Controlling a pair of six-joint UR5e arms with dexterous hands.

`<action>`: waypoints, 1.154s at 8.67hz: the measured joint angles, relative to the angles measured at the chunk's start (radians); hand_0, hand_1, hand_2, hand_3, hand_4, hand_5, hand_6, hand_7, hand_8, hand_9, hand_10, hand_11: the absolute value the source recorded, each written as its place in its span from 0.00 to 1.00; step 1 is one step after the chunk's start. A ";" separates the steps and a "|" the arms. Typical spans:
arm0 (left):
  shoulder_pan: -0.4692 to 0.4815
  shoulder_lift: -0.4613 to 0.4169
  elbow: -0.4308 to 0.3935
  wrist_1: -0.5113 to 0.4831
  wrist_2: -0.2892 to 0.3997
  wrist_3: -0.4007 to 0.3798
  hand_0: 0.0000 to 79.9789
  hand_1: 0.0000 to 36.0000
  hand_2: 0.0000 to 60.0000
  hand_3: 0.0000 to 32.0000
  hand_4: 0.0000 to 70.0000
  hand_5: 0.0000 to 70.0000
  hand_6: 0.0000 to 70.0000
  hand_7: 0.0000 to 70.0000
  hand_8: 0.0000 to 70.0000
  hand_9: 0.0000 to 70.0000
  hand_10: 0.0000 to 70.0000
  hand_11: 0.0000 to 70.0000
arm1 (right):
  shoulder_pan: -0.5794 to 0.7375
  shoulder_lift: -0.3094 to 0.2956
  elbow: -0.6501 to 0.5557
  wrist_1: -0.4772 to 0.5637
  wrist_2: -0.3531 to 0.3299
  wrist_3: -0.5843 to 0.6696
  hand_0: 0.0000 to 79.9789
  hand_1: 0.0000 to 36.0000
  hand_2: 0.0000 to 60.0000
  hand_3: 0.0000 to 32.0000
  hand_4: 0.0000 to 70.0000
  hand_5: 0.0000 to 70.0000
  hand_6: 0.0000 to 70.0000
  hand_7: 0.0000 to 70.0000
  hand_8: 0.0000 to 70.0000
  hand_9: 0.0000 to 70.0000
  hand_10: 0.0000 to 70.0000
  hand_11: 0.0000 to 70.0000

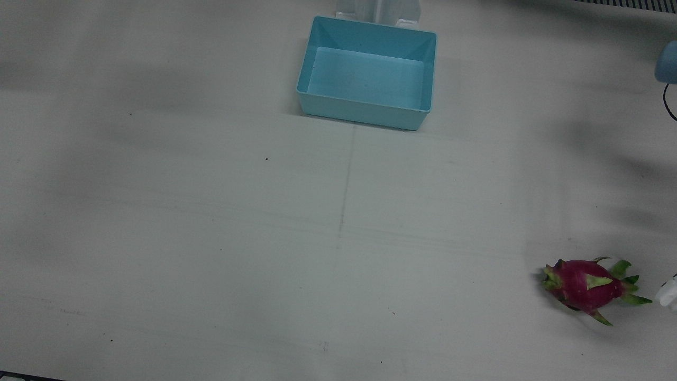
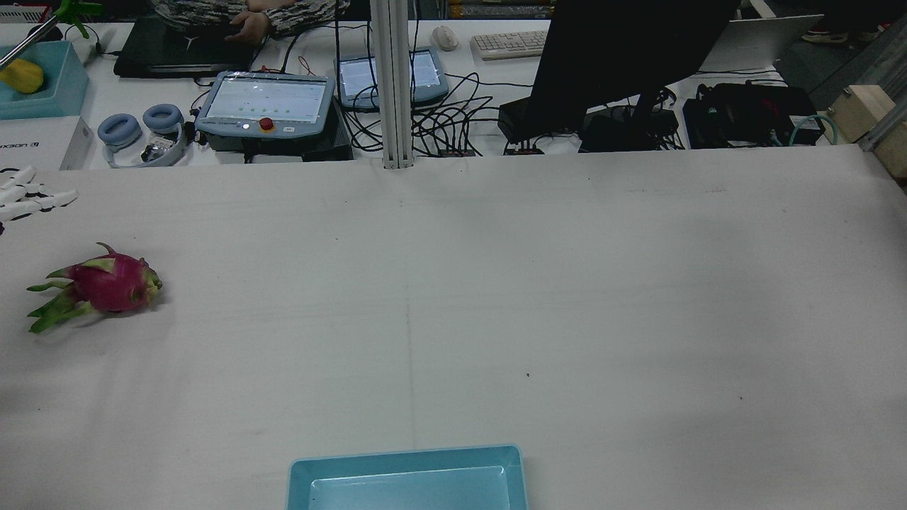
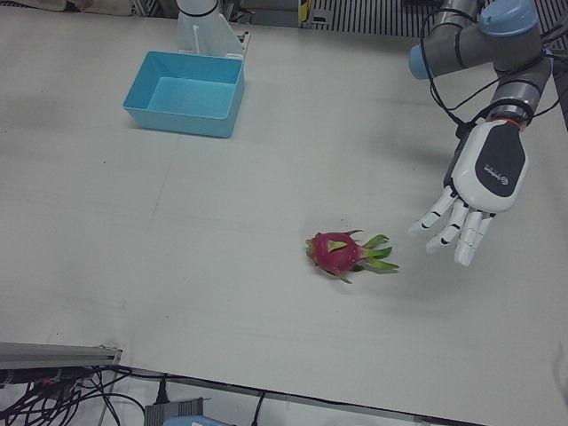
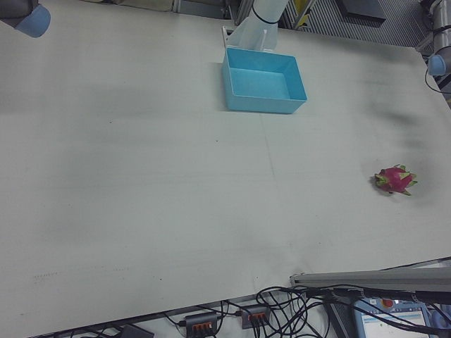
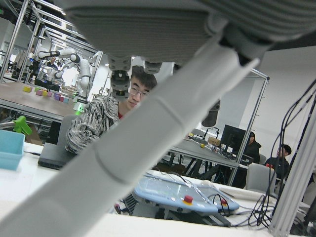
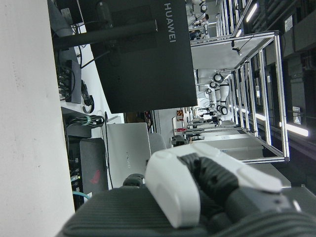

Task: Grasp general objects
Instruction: 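Reach the left hand down to the pink dragon fruit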

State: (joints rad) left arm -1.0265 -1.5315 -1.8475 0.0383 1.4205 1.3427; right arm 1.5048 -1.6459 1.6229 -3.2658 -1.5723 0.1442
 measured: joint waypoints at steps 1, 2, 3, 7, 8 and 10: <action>0.061 -0.052 0.011 0.052 -0.045 0.005 1.00 1.00 1.00 0.29 0.04 0.18 0.00 0.48 0.00 0.08 0.00 0.00 | 0.000 0.000 0.000 0.000 0.000 0.000 0.00 0.00 0.00 0.00 0.00 0.00 0.00 0.00 0.00 0.00 0.00 0.00; 0.098 -0.098 0.028 0.092 -0.072 0.011 1.00 1.00 1.00 0.28 0.04 0.19 0.00 0.46 0.00 0.07 0.00 0.00 | 0.000 0.000 0.000 0.000 0.000 0.000 0.00 0.00 0.00 0.00 0.00 0.00 0.00 0.00 0.00 0.00 0.00 0.00; 0.115 -0.126 0.049 0.113 -0.093 0.024 1.00 1.00 1.00 0.32 0.02 0.14 0.00 0.42 0.00 0.06 0.00 0.00 | 0.000 0.000 0.000 0.000 0.000 0.000 0.00 0.00 0.00 0.00 0.00 0.00 0.00 0.00 0.00 0.00 0.00 0.00; 0.144 -0.162 0.119 0.137 -0.156 0.089 1.00 1.00 1.00 0.39 0.00 0.06 0.00 0.36 0.00 0.05 0.00 0.00 | 0.000 0.000 0.000 0.000 0.000 0.000 0.00 0.00 0.00 0.00 0.00 0.00 0.00 0.00 0.00 0.00 0.00 0.00; 0.143 -0.162 0.126 0.137 -0.161 0.108 1.00 1.00 1.00 0.28 0.00 0.25 0.00 0.39 0.00 0.06 0.00 0.00 | 0.000 0.000 0.000 0.000 0.000 0.000 0.00 0.00 0.00 0.00 0.00 0.00 0.00 0.00 0.00 0.00 0.00 0.00; 0.146 -0.160 0.129 0.136 -0.205 0.125 1.00 1.00 1.00 0.16 0.00 0.50 0.00 0.43 0.00 0.07 0.00 0.00 | 0.000 0.000 0.000 0.000 0.000 0.000 0.00 0.00 0.00 0.00 0.00 0.00 0.00 0.00 0.00 0.00 0.00 0.00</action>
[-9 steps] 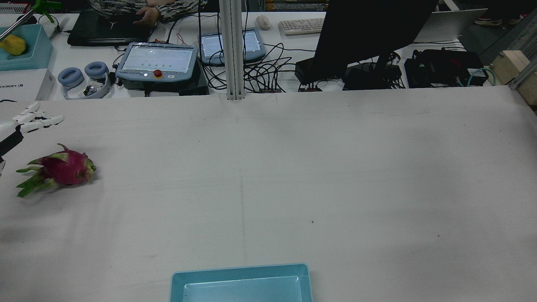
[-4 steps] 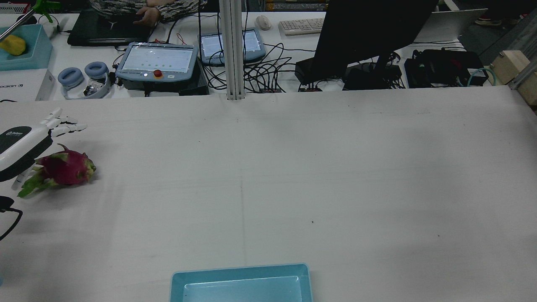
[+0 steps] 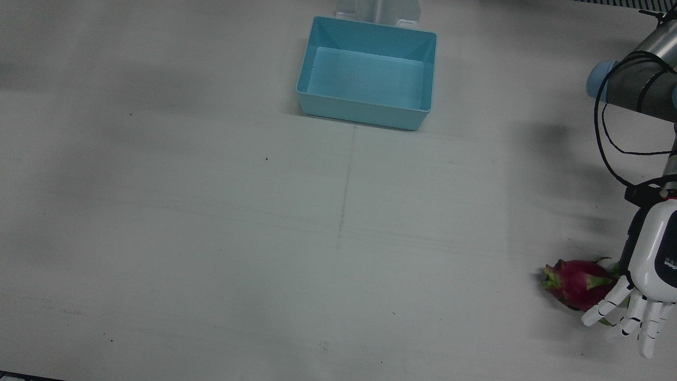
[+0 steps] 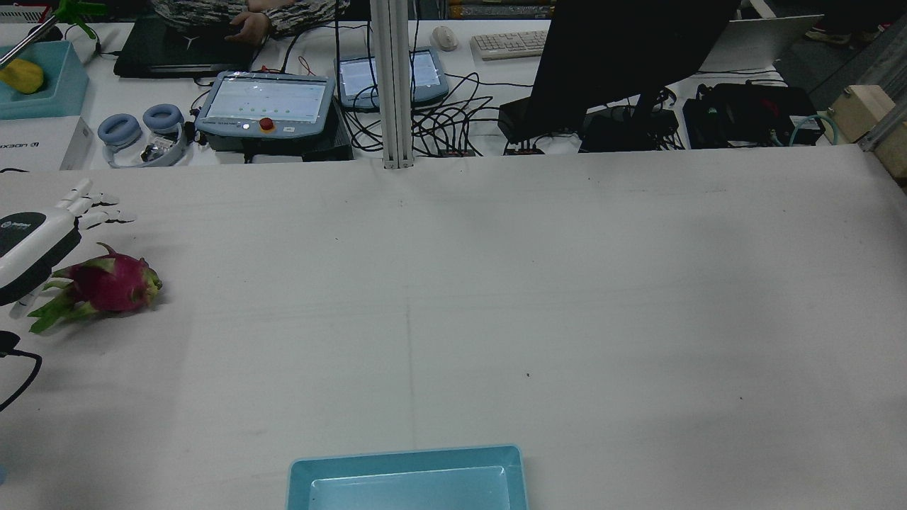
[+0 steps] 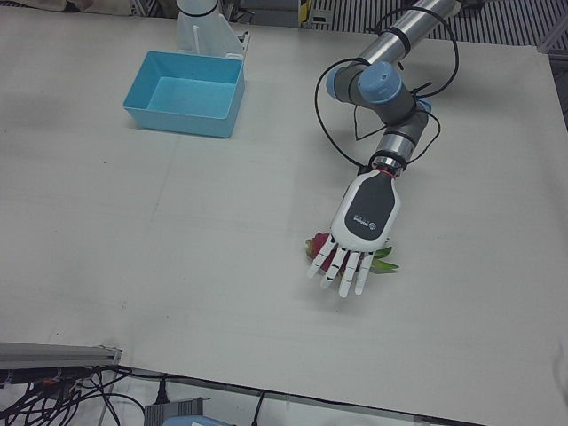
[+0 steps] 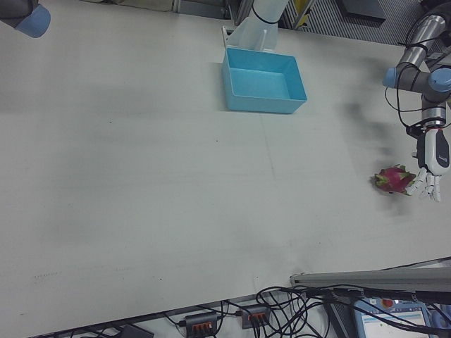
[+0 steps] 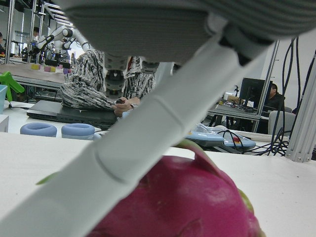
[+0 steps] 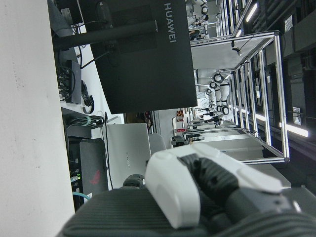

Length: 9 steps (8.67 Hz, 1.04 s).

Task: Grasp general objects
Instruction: 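Reach the left hand down to the pink dragon fruit, then close the left hand fingers around the dragon fruit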

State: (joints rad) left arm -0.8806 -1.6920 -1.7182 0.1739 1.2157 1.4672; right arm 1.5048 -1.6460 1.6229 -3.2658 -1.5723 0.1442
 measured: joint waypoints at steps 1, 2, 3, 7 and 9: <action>0.010 -0.002 0.003 0.000 -0.022 0.003 1.00 1.00 1.00 0.21 0.00 0.41 0.00 0.40 0.00 0.06 0.00 0.00 | 0.000 0.000 0.000 0.000 0.000 0.000 0.00 0.00 0.00 0.00 0.00 0.00 0.00 0.00 0.00 0.00 0.00 0.00; 0.033 -0.003 0.010 0.002 -0.054 0.003 1.00 1.00 1.00 0.26 0.00 0.31 0.00 0.38 0.00 0.06 0.00 0.00 | 0.000 0.000 0.000 0.000 0.000 0.000 0.00 0.00 0.00 0.00 0.00 0.00 0.00 0.00 0.00 0.00 0.00 0.00; 0.059 -0.006 0.016 0.004 -0.082 0.003 1.00 1.00 1.00 0.27 0.00 0.26 0.00 0.39 0.00 0.06 0.00 0.00 | 0.000 0.000 0.000 0.000 0.000 0.000 0.00 0.00 0.00 0.00 0.00 0.00 0.00 0.00 0.00 0.00 0.00 0.00; 0.094 -0.078 0.071 0.041 -0.110 0.004 1.00 1.00 1.00 0.27 0.00 0.29 0.00 0.40 0.00 0.06 0.00 0.00 | 0.000 0.000 0.001 0.000 0.000 0.000 0.00 0.00 0.00 0.00 0.00 0.00 0.00 0.00 0.00 0.00 0.00 0.00; 0.116 -0.118 0.103 0.061 -0.111 0.004 1.00 1.00 1.00 0.27 0.00 0.31 0.00 0.39 0.00 0.06 0.00 0.00 | 0.000 0.000 0.000 0.000 0.000 0.000 0.00 0.00 0.00 0.00 0.00 0.00 0.00 0.00 0.00 0.00 0.00 0.00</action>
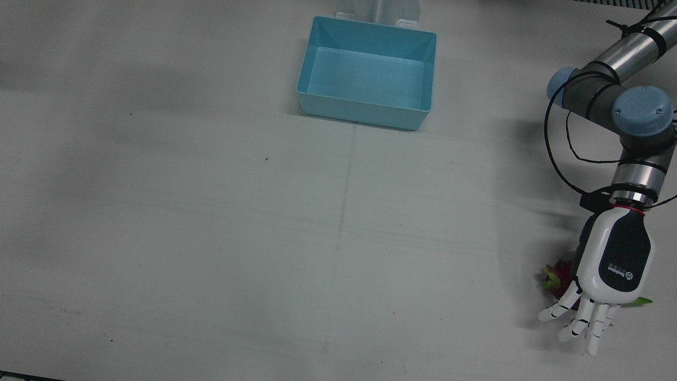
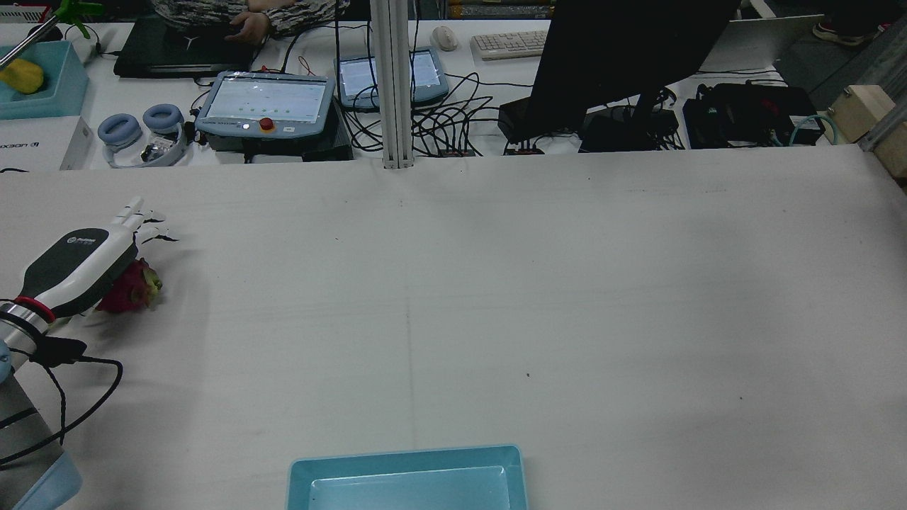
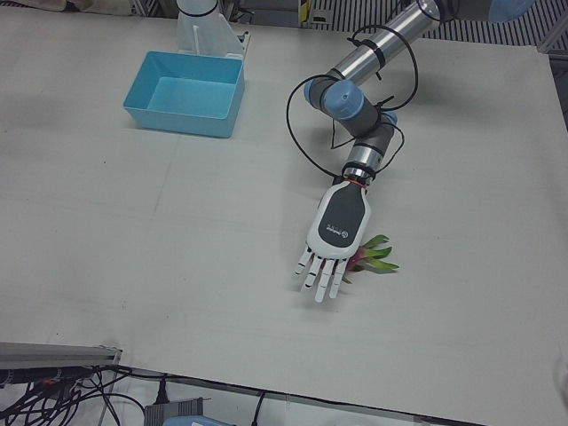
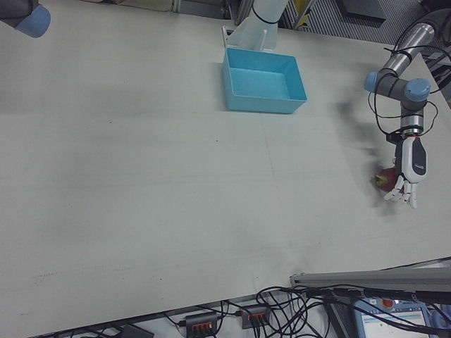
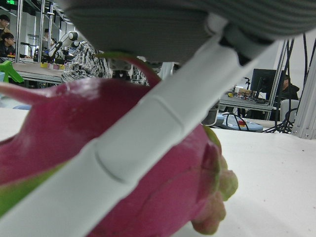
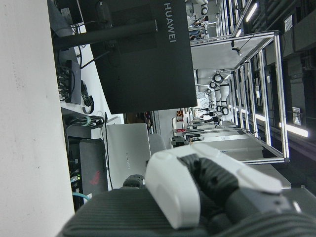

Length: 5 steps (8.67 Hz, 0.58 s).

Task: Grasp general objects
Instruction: 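Close the left hand fingers around the dragon fruit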

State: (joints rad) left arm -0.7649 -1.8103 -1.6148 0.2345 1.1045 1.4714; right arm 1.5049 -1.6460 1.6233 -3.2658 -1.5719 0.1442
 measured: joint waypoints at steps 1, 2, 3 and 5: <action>0.008 -0.005 0.006 0.003 -0.001 0.000 1.00 1.00 1.00 0.24 0.00 0.37 0.00 0.40 0.00 0.06 0.00 0.00 | 0.000 0.000 0.000 0.000 0.000 0.000 0.00 0.00 0.00 0.00 0.00 0.00 0.00 0.00 0.00 0.00 0.00 0.00; 0.012 -0.004 0.009 0.005 -0.001 0.000 1.00 1.00 1.00 0.18 0.00 0.52 0.00 0.43 0.00 0.07 0.00 0.00 | 0.000 0.000 0.000 0.000 0.000 0.000 0.00 0.00 0.00 0.00 0.00 0.00 0.00 0.00 0.00 0.00 0.00 0.00; 0.013 -0.002 0.010 0.006 -0.001 0.000 1.00 1.00 1.00 0.04 0.00 0.85 0.00 0.49 0.00 0.08 0.00 0.00 | 0.000 0.000 0.000 0.000 0.000 0.000 0.00 0.00 0.00 0.00 0.00 0.00 0.00 0.00 0.00 0.00 0.00 0.00; 0.013 0.003 0.011 0.009 -0.002 0.001 1.00 1.00 1.00 0.00 0.09 1.00 0.06 0.95 0.00 0.17 0.00 0.00 | 0.000 0.000 0.000 0.000 0.000 0.000 0.00 0.00 0.00 0.00 0.00 0.00 0.00 0.00 0.00 0.00 0.00 0.00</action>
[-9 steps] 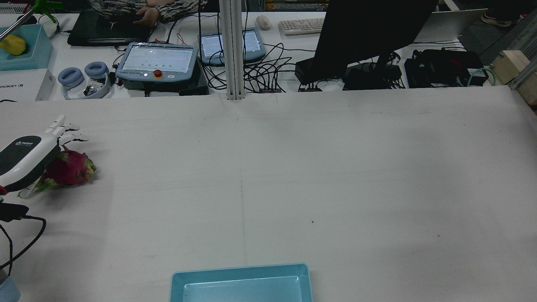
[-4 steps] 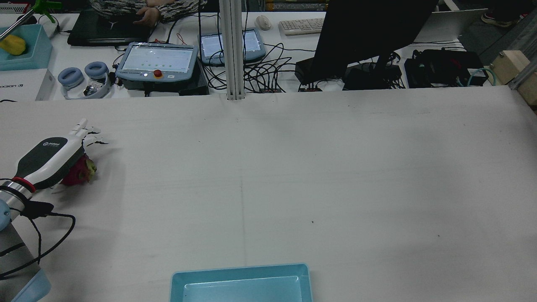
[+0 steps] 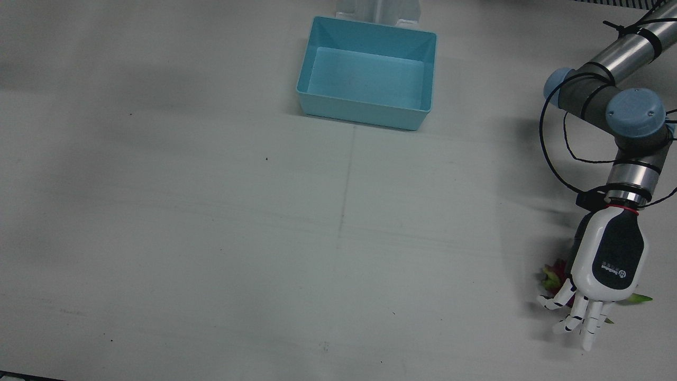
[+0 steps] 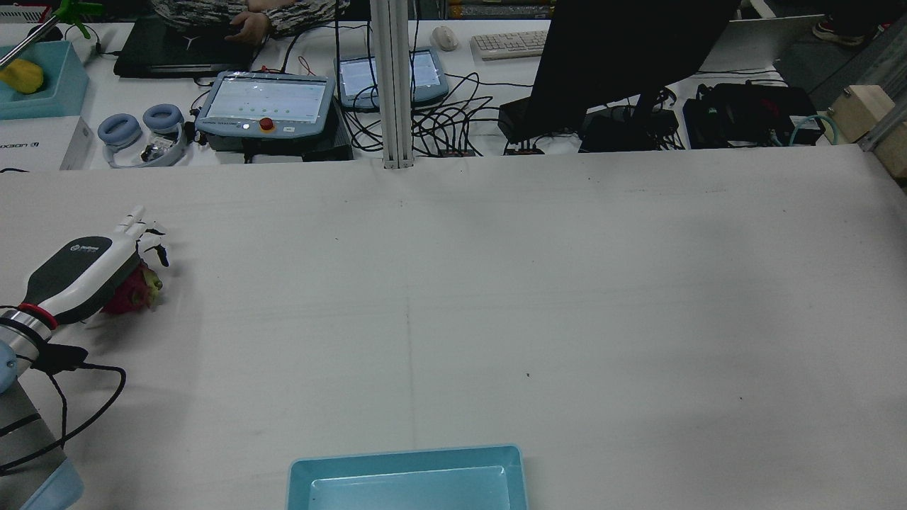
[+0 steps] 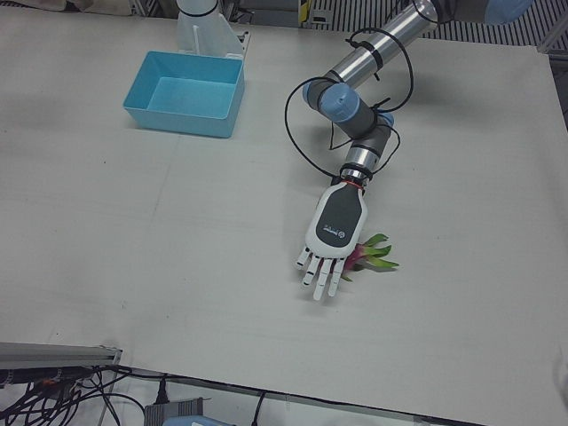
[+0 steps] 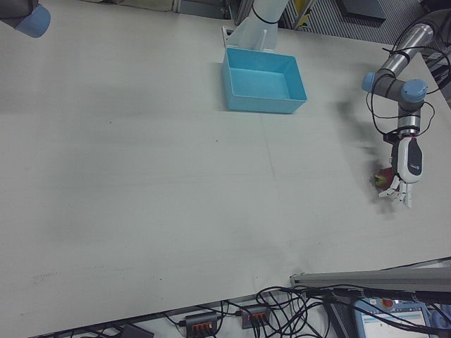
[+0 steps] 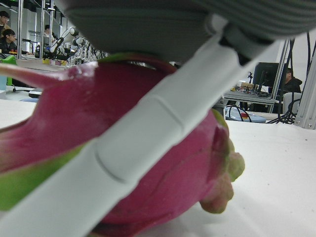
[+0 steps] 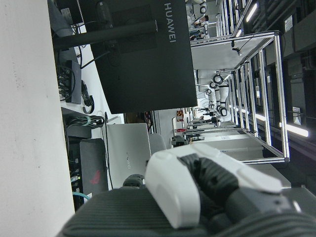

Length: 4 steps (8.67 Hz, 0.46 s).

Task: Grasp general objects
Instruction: 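Close the left hand fingers around the dragon fruit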

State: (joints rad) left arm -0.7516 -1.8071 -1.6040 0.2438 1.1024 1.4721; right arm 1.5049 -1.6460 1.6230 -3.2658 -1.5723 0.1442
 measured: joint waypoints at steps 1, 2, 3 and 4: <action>0.001 0.001 0.000 0.003 -0.001 0.001 1.00 1.00 1.00 0.00 0.20 1.00 0.19 1.00 0.02 0.22 0.00 0.00 | 0.000 0.000 0.000 0.000 0.000 0.000 0.00 0.00 0.00 0.00 0.00 0.00 0.00 0.00 0.00 0.00 0.00 0.00; 0.001 0.001 0.001 0.007 -0.003 0.001 1.00 1.00 1.00 0.00 0.32 1.00 0.38 1.00 0.06 0.26 0.03 0.11 | 0.000 0.000 0.000 0.000 0.000 0.000 0.00 0.00 0.00 0.00 0.00 0.00 0.00 0.00 0.00 0.00 0.00 0.00; 0.001 0.002 0.001 0.010 -0.013 0.002 1.00 1.00 1.00 0.00 0.38 1.00 0.67 1.00 0.12 0.27 0.44 0.69 | 0.000 0.000 0.000 0.000 0.000 0.000 0.00 0.00 0.00 0.00 0.00 0.00 0.00 0.00 0.00 0.00 0.00 0.00; 0.002 0.003 0.001 0.011 -0.022 0.003 1.00 1.00 1.00 0.00 0.41 1.00 0.86 1.00 0.22 0.28 0.85 1.00 | 0.000 0.000 0.000 0.000 0.000 0.000 0.00 0.00 0.00 0.00 0.00 0.00 0.00 0.00 0.00 0.00 0.00 0.00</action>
State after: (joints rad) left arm -0.7495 -1.8046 -1.6031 0.2549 1.0805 1.4751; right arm 1.5048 -1.6460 1.6233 -3.2659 -1.5723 0.1442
